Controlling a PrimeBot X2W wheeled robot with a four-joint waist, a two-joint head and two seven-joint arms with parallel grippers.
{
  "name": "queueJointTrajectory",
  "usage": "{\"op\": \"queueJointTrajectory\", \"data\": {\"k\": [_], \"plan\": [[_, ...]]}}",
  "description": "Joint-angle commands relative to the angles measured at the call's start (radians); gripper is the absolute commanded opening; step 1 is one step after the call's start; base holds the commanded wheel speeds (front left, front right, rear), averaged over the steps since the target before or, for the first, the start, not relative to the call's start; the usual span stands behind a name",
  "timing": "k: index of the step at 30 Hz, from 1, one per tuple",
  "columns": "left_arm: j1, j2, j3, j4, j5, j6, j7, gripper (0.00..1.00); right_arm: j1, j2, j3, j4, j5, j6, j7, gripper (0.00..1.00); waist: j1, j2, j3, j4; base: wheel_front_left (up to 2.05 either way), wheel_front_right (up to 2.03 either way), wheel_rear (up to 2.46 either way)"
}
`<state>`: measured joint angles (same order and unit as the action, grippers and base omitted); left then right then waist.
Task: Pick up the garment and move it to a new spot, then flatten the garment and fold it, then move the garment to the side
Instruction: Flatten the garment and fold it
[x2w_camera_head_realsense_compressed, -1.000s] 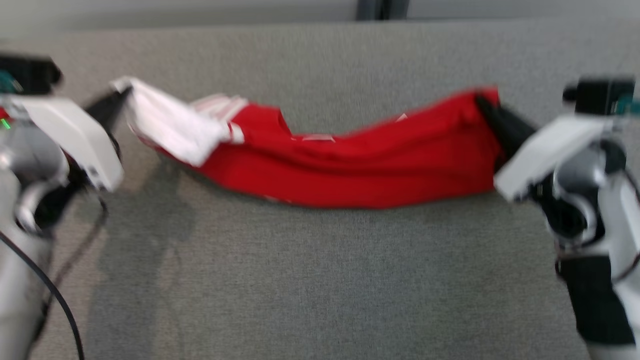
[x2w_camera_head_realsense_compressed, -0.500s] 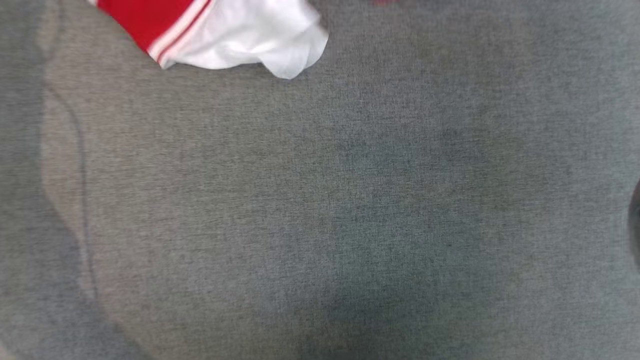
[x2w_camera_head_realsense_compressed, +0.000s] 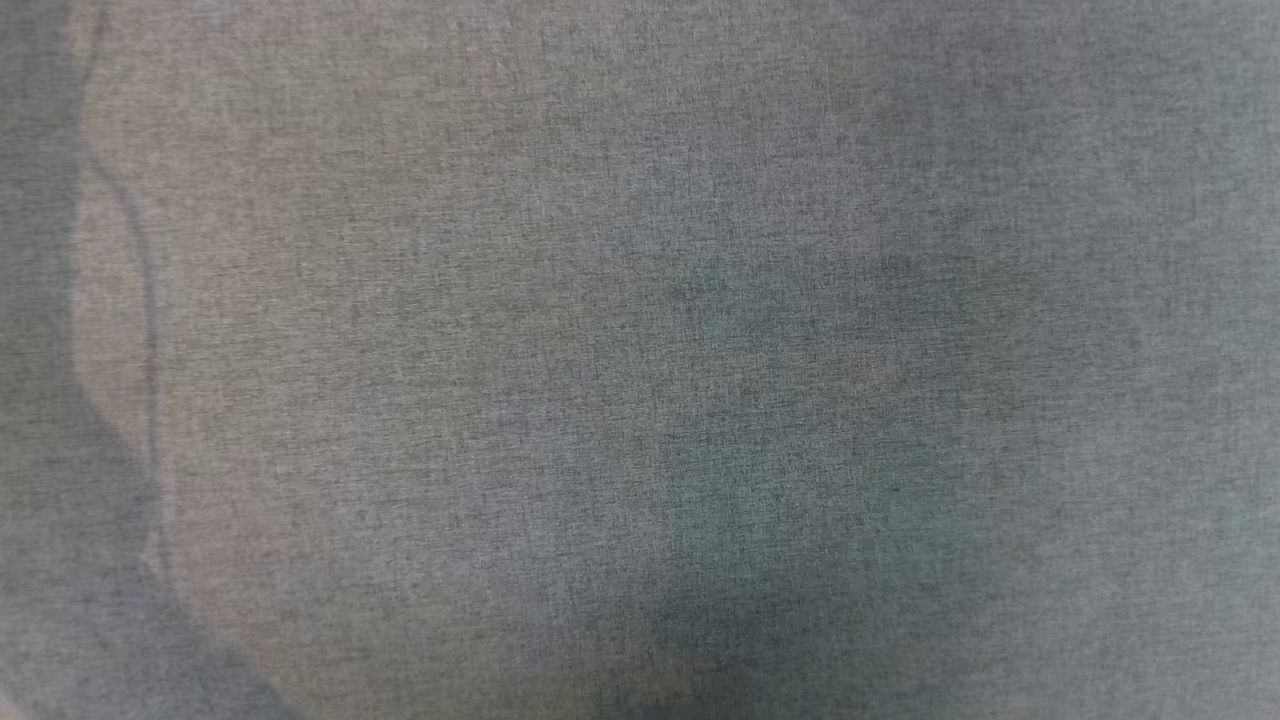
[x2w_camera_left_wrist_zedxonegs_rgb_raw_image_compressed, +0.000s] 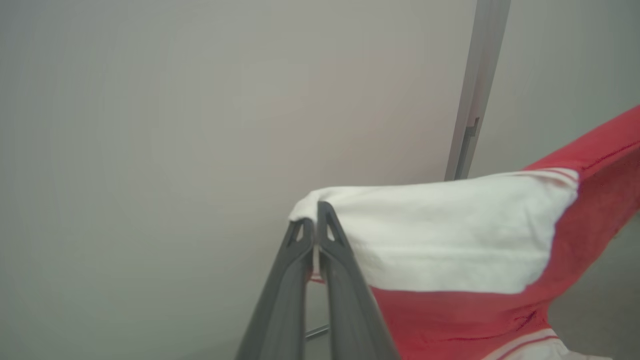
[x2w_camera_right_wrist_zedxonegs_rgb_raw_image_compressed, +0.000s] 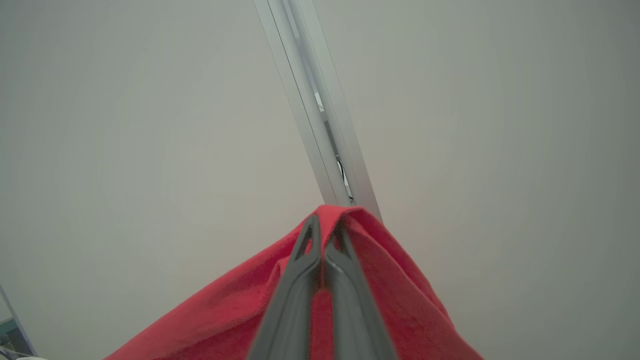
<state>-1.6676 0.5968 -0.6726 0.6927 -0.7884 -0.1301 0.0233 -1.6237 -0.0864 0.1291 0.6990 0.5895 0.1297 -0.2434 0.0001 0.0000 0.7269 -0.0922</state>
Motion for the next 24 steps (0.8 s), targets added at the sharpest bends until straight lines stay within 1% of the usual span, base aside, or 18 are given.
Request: {"op": "queueJointTrajectory", "data": {"k": [1,2,3,7,12,15,19,24], "plan": [[0.031,0.024,-0.040,0.013,-0.042,-0.001,0.036,0.00,0.044,-0.024,0.025,0.041,0.014,0.002,0.017,0.00,-0.0001,0.0000,-0.013,0.008,0.00,0.00,0.00],[0.047,0.031,-0.061,0.017,-0.064,-0.001,0.058,0.00,0.070,-0.033,0.044,0.061,0.016,0.002,0.026,0.00,-0.0001,0.0000,-0.019,0.010,0.00,0.00,0.00],[0.047,0.031,-0.061,0.017,-0.064,-0.001,0.058,0.00,0.070,-0.033,0.044,0.061,0.016,0.002,0.026,0.00,-0.0001,0.0000,-0.019,0.010,0.00,0.00,0.00],[0.128,0.063,-0.152,0.006,-0.153,-0.001,0.146,0.00,0.181,-0.072,0.118,0.097,0.062,0.002,0.046,0.00,-0.0001,0.0000,-0.053,0.022,0.00,0.00,0.00],[0.251,0.114,-0.235,-0.057,-0.283,-0.001,0.229,0.00,0.338,-0.115,0.230,0.071,0.147,0.002,0.067,0.00,-0.0001,0.0000,-0.138,0.028,0.00,0.00,0.00],[0.338,0.148,-0.288,-0.089,-0.320,-0.001,0.260,0.00,0.438,-0.159,0.329,0.038,0.185,0.002,0.089,0.00,-0.0001,0.0000,-0.213,0.034,0.00,0.00,0.00],[0.476,0.152,-0.320,-0.121,-0.415,-0.001,0.313,0.00,0.570,-0.206,0.433,0.012,0.262,0.002,0.147,0.00,-0.0001,0.0000,-0.328,0.039,0.00,0.00,0.00],[0.626,0.131,-0.346,-0.163,-0.510,0.005,0.371,0.00,0.697,-0.265,0.545,-0.019,0.349,0.002,0.266,0.00,-0.0001,0.0000,-0.446,0.047,0.00,0.00,0.00]]}}
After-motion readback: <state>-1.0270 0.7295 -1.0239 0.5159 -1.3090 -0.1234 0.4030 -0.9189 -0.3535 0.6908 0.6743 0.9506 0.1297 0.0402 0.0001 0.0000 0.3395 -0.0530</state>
